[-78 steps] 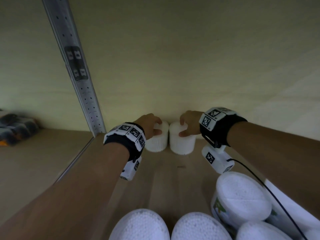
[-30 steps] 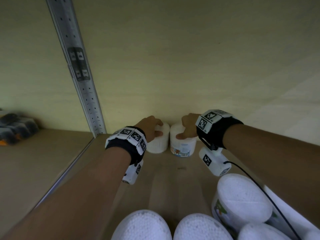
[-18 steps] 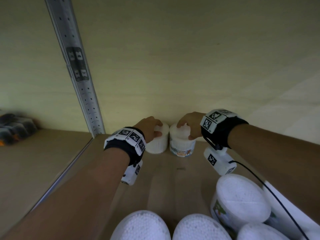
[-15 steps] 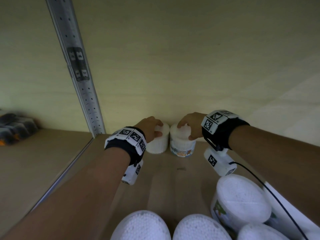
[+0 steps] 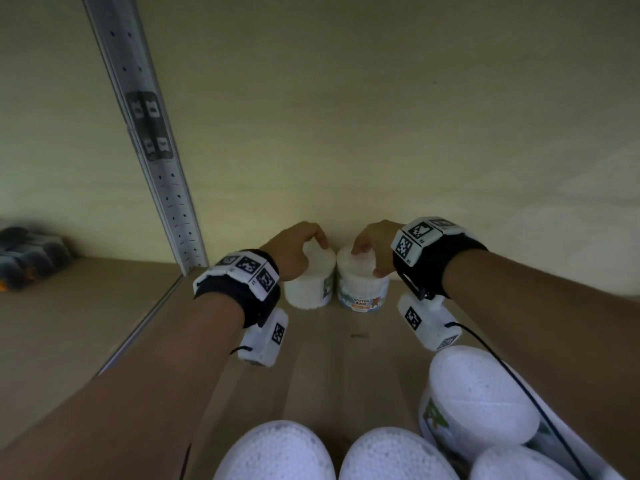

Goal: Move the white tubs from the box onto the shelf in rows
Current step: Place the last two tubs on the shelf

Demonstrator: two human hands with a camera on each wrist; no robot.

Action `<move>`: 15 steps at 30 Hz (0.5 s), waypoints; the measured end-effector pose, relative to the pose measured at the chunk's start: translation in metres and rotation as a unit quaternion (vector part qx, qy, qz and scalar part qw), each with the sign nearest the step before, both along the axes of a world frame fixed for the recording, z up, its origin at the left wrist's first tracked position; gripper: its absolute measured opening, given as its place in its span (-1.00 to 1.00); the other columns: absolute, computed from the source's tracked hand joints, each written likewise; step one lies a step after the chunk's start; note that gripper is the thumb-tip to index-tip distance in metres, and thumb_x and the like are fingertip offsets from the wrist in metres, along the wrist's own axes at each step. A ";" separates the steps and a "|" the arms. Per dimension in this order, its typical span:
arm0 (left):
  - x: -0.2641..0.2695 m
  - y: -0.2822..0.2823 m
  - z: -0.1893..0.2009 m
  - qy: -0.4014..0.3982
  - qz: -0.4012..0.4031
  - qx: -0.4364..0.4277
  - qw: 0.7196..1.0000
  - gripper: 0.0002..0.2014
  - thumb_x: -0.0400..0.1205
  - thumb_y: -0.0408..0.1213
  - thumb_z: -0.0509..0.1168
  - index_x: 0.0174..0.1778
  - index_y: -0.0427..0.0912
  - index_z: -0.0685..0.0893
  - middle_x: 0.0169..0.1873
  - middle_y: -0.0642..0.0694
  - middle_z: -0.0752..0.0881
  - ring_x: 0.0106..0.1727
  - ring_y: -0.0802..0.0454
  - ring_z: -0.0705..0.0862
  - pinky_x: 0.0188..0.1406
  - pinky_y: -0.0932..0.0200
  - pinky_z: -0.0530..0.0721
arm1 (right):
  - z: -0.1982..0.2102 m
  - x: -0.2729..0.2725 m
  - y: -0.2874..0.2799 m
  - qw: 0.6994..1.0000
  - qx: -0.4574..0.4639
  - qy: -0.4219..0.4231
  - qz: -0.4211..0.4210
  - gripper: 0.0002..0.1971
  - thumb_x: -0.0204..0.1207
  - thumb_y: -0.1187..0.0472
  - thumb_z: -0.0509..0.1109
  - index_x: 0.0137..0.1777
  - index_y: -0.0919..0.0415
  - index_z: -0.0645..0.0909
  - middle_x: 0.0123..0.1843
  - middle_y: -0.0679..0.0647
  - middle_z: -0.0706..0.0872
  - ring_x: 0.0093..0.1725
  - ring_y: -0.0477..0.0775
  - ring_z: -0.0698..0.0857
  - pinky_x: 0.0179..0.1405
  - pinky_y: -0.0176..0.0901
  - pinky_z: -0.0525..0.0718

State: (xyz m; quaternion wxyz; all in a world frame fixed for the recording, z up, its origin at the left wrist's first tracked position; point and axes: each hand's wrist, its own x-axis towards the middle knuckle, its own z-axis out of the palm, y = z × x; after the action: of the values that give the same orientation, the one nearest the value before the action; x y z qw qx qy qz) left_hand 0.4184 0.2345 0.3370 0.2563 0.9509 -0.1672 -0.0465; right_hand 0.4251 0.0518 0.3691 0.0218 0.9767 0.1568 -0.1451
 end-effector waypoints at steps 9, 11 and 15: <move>0.002 -0.011 -0.020 -0.057 0.126 0.135 0.981 -0.52 0.60 0.17 0.23 0.24 -0.13 0.51 0.26 -0.17 0.46 0.32 -0.19 0.45 0.31 -0.11 0.49 | 0.003 -0.002 0.004 0.999 0.031 0.013 -0.032 -0.51 0.67 0.32 0.22 0.59 0.30 0.34 0.63 0.21 0.35 0.57 0.20 0.41 0.51 -0.11 0.36; 0.003 -0.010 -0.019 -0.051 0.111 0.136 0.983 -0.54 0.61 0.13 0.23 0.27 -0.13 0.50 0.27 -0.17 0.46 0.31 -0.18 0.45 0.31 -0.10 0.49 | 0.001 -0.001 0.004 0.999 0.031 0.005 -0.025 -0.52 0.66 0.35 0.22 0.58 0.29 0.35 0.62 0.22 0.36 0.56 0.21 0.43 0.49 -0.11 0.39; 0.007 -0.005 -0.012 -0.026 0.052 0.149 0.987 -0.61 0.67 -0.02 0.23 0.36 -0.11 0.46 0.36 -0.17 0.42 0.40 -0.19 0.41 0.37 -0.11 0.45 | 0.002 -0.001 0.003 0.999 0.032 0.006 -0.038 -0.50 0.64 0.33 0.26 0.59 0.28 0.34 0.63 0.21 0.35 0.56 0.20 0.42 0.50 -0.12 0.38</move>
State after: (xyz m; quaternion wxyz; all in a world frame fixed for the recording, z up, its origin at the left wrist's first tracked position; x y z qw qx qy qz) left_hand 0.4249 0.2291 0.3249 0.1091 0.9868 -0.1154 -0.0333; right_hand 0.4236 0.0544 0.3714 -0.0160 0.9811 0.1245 -0.1470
